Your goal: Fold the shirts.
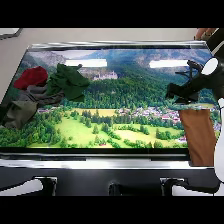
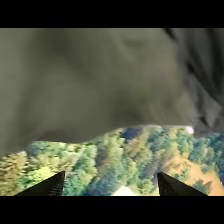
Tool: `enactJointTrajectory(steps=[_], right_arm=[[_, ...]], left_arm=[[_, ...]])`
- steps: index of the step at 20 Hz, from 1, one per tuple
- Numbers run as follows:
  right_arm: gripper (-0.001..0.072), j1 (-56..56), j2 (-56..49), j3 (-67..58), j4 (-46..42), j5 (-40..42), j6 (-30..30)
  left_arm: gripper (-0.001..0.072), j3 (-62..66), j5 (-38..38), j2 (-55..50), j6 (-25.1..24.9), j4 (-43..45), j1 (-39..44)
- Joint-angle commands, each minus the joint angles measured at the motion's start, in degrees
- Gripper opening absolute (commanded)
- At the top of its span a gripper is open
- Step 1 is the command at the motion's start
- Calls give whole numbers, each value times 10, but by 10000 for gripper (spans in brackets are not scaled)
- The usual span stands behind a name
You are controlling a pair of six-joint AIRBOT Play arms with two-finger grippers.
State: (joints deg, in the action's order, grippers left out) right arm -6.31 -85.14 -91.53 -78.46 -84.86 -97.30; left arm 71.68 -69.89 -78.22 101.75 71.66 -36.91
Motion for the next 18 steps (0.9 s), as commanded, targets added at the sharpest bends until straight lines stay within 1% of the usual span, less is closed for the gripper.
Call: enactJointTrajectory(steps=[1, 3, 6, 7, 12, 13, 14, 16, 18], right_arm=[[547, 0, 0, 0, 33, -1, 0], [547, 1, 0, 0, 47, 2, 0], [548, 1, 0, 0, 49, 11, 0], [548, 1, 0, 0, 49, 10, 0], [548, 1, 0, 0, 54, -18, -1], [548, 1, 0, 0, 55, -23, -5], [548, 1, 0, 0, 56, -27, -15], [547, 1, 0, 0, 61, -37, -20], [546, 1, 0, 0, 60, -56, -20]], left_arm=[[720, -78, 55, -4, -79, -79, -94], [720, -108, 89, -21, -124, -120, -115], [720, -119, 130, -58, -199, -193, -111], [720, -119, 147, -70, -214, -212, -106], [718, -119, 245, -89, -215, -213, -97], [698, -119, 256, -89, -214, -213, -97], [562, -119, 260, -89, -215, -213, -97], [44, -119, 248, -87, -209, -214, -98], [28, -118, 233, -69, -208, -232, -97]])
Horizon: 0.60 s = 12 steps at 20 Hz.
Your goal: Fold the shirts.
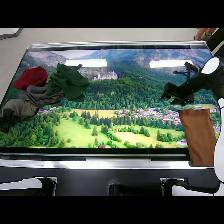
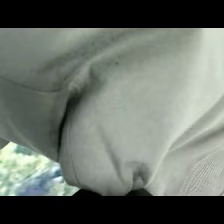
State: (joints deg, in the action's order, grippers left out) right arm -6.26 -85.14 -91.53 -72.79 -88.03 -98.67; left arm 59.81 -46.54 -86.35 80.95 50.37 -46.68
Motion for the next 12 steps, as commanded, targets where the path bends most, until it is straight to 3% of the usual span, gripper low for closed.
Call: enactJointTrajectory(steps=[1, 7, 12], right_arm=[[546, 0, 2, 0, 3, -35, -6], [523, 0, 47, 0, 4, -52, -6], [523, 0, 102, 0, 4, -54, -6]], left_arm=[[27, 1, 5, 35, 0, -28, 3], [26, 1, 80, 319, 1, -69, 78], [26, 1, 80, 525, 62, -69, 303]])
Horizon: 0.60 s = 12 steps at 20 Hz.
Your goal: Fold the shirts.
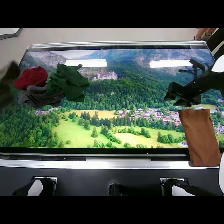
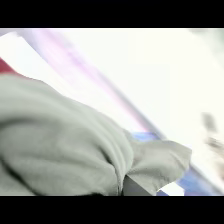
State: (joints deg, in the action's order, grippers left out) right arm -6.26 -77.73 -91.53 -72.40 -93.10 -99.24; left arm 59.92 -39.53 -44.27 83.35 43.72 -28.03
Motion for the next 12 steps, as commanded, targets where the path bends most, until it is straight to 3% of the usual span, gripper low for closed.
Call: enactJointTrajectory(steps=[1, 6, 10, 12], right_arm=[[524, 0, 37, 0, 0, -5, 0], [528, 0, 78, 0, -3, -30, 9], [529, 0, 85, 0, -27, -65, 11], [528, 0, 85, 0, -52, -72, 11]], left_arm=[[26, 0, 10, 117, 43, -2, 176], [26, -17, -11, 46, 41, 9, 476], [26, -32, -105, -146, 40, 43, 634], [26, -31, -116, -249, 12, 43, 688]])
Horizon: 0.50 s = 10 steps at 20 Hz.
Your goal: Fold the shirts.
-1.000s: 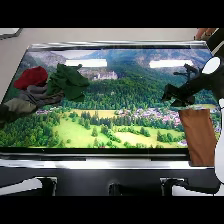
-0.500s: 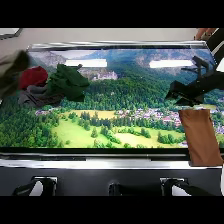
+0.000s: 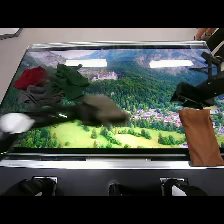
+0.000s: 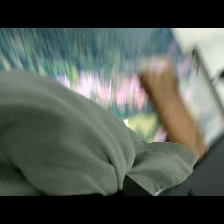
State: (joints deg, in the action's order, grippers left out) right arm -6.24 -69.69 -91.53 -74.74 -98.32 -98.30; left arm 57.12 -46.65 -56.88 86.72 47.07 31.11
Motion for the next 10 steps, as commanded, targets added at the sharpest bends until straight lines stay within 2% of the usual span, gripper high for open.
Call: enactJointTrajectory(steps=[1, 2, 3, 4, 5, 8, 10], right_arm=[[528, 0, 4, 0, -41, -19, 2], [528, 0, 4, 0, -49, -17, 2], [528, 0, 4, 0, -55, -15, 2], [528, 0, 4, 1, -54, -11, 2], [528, 0, 4, 1, -53, -7, 2], [529, 0, 2, 17, -41, -1, 2], [544, 0, 2, 66, 8, -3, 20]], left_arm=[[26, 1, -44, -166, -21, 10, 106], [31, 10, -49, -205, -21, 10, 104], [260, 27, -64, -235, -21, 9, 94], [632, 49, -90, -250, -17, 9, 77], [717, 75, -116, -254, -19, 10, 52], [717, 146, -180, -225, -29, 21, -48], [714, 161, -218, -188, -29, 53, -118]])
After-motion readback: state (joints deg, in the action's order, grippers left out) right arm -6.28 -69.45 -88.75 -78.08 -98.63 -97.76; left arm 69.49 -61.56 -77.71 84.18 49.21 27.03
